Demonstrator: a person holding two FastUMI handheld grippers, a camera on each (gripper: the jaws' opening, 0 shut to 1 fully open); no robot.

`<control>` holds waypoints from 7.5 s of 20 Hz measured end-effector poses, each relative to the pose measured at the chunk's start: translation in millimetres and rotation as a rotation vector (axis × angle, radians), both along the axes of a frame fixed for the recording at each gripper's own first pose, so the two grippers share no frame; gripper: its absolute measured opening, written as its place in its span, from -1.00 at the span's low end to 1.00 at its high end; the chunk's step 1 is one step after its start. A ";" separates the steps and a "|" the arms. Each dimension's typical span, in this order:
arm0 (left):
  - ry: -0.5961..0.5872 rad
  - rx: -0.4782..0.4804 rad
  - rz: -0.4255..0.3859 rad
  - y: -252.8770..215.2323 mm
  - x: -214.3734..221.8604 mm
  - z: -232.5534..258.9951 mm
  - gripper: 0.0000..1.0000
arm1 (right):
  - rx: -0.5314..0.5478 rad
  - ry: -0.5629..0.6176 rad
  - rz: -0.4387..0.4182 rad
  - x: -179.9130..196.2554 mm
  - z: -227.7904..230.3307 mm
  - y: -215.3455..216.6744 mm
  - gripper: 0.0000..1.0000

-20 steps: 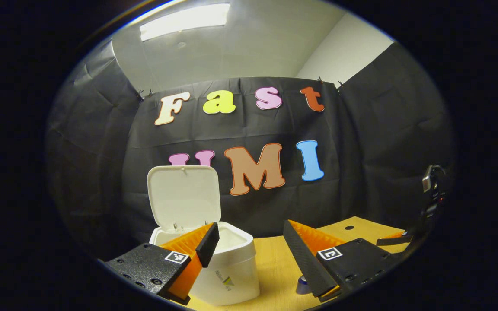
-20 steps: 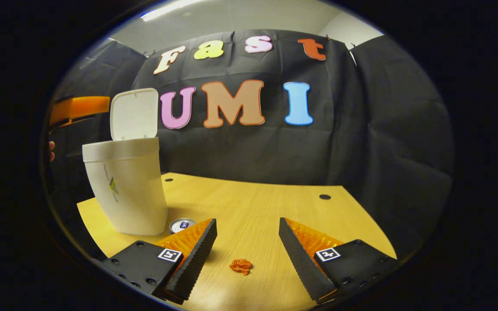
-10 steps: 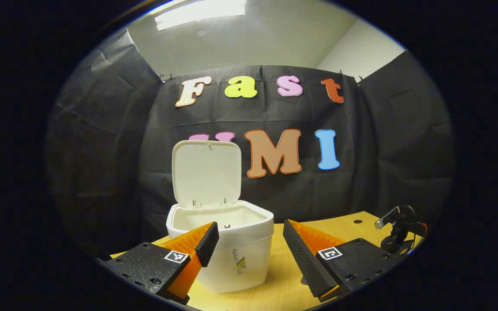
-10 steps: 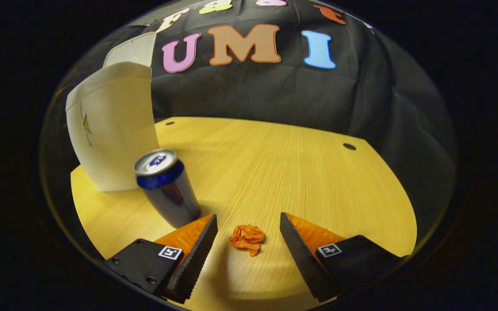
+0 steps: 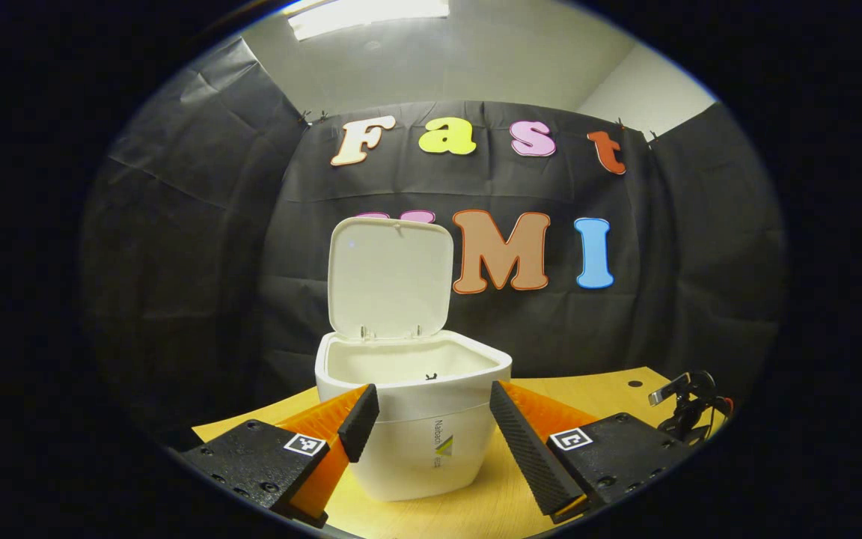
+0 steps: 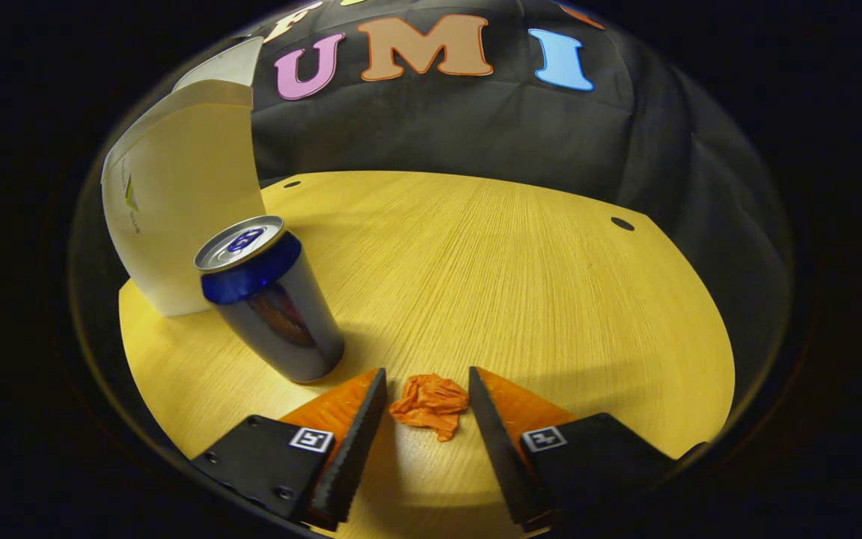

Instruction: Press the lid of the desktop garbage bin to open it, pick up the crumpled paper on the desktop and throw it into the bin, then pick up the pop can on the desktop and drop it into the bin, and finally close the garbage bin lid.

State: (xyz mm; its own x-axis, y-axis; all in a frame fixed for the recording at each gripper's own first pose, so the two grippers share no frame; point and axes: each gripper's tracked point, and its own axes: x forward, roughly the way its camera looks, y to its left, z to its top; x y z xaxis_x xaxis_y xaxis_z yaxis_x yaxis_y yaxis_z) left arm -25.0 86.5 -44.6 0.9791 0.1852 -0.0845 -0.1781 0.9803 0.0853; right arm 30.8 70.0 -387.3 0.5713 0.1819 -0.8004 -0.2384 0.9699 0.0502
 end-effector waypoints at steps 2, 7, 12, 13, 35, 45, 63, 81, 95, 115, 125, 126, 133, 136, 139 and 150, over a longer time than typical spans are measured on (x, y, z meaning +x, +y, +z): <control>0.003 0.003 0.006 2.7 0.6 -2.8 0.85 | -0.003 0.003 0.006 -0.7 1.1 1.1 0.05; -0.006 -0.002 -0.010 0.8 3.5 0.2 0.85 | -0.048 0.006 0.057 -1.3 1.6 0.4 -0.31; -0.019 0.018 -0.036 -3.8 8.4 4.5 0.85 | -0.028 -0.060 0.050 18.4 55.8 -16.6 -0.32; -0.019 0.018 -0.040 -4.7 9.7 4.7 0.85 | -0.013 -0.086 0.049 25.4 75.8 -14.6 -0.32; -0.062 0.013 0.080 21.5 -33.5 20.2 0.86 | 0.332 -0.513 0.482 111.4 342.3 277.8 -0.22; -0.061 0.037 0.105 21.7 -40.0 24.0 0.87 | 0.333 -0.470 0.538 111.4 312.5 306.6 0.46; 0.068 -0.074 -0.227 -107.8 24.8 -61.1 0.89 | 0.237 -0.697 0.190 125.7 385.4 78.7 0.96; 0.325 0.039 -0.375 -181.4 61.4 -252.0 0.87 | 0.074 -0.671 -0.141 11.1 383.6 -80.4 0.96; 0.280 0.031 -0.399 -182.5 73.3 -206.5 0.56 | 0.099 -0.646 -0.224 -12.6 375.4 -98.1 0.96; 0.017 0.032 -0.224 -33.2 103.2 77.6 0.54 | 0.266 -0.599 -0.021 6.5 327.4 18.1 0.96; 0.145 0.070 -0.094 64.4 120.1 44.0 0.57 | 0.214 -0.562 -0.023 0.6 306.4 18.0 0.96; 0.136 0.062 -0.094 64.9 121.5 44.9 0.58 | 0.208 -0.561 -0.028 0.2 305.6 16.0 0.96; 0.084 0.044 -0.117 60.7 127.5 72.8 0.75 | 0.169 -0.568 -0.052 1.2 307.9 0.4 0.96; 0.050 0.053 -0.119 63.5 132.8 102.6 0.75 | 0.164 -0.568 -0.055 4.0 309.4 -1.4 0.96; 0.020 0.070 -0.102 69.5 139.7 137.0 0.75 | 0.169 -0.559 -0.052 6.4 304.5 -2.4 0.96; -0.016 0.048 -0.021 100.6 208.0 203.0 0.80 | 0.181 -0.550 -0.051 10.4 302.8 1.7 0.96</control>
